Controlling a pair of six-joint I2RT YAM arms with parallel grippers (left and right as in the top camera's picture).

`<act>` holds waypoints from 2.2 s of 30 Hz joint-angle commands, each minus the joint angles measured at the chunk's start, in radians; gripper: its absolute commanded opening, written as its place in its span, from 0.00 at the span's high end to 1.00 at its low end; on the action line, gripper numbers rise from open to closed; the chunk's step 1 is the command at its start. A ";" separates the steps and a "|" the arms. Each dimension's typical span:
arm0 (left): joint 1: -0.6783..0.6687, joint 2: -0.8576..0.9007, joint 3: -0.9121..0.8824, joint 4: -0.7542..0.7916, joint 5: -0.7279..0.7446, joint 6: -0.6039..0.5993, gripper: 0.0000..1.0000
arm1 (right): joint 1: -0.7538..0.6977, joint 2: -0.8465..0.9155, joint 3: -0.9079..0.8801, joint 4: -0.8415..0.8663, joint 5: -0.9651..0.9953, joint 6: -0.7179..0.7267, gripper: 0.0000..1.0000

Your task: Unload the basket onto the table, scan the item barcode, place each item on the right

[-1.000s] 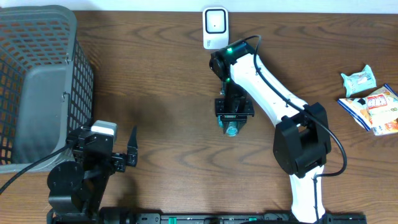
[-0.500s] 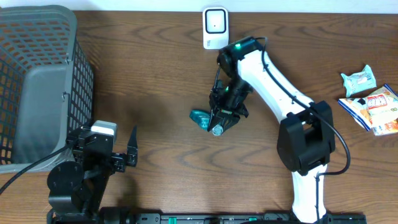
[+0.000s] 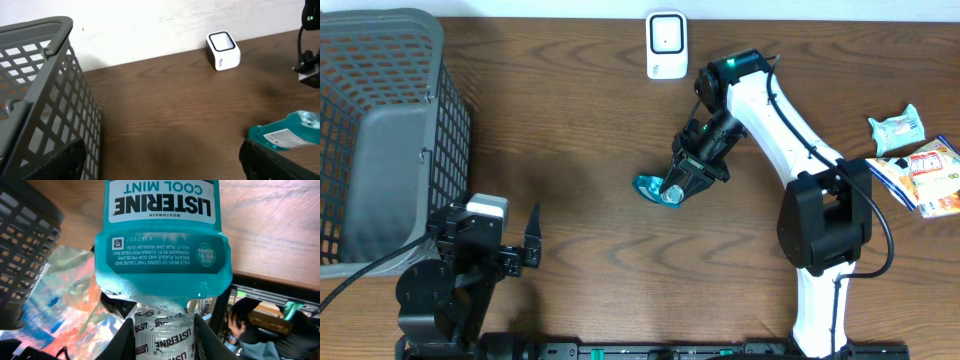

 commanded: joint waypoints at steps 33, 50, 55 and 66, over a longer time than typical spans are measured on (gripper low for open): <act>0.000 -0.001 0.005 0.003 0.013 -0.009 0.02 | -0.182 -0.016 0.022 -0.004 0.102 0.286 0.82; 0.000 -0.001 0.005 0.003 0.013 -0.009 0.02 | -0.163 -0.150 0.022 -0.004 0.211 0.247 0.84; 0.000 -0.001 0.005 0.003 0.013 -0.009 0.02 | -0.163 -0.201 0.022 -0.003 0.299 0.261 0.79; 0.000 -0.001 0.005 0.003 0.013 -0.009 0.02 | -0.161 -0.200 -0.095 -0.004 0.385 0.270 0.77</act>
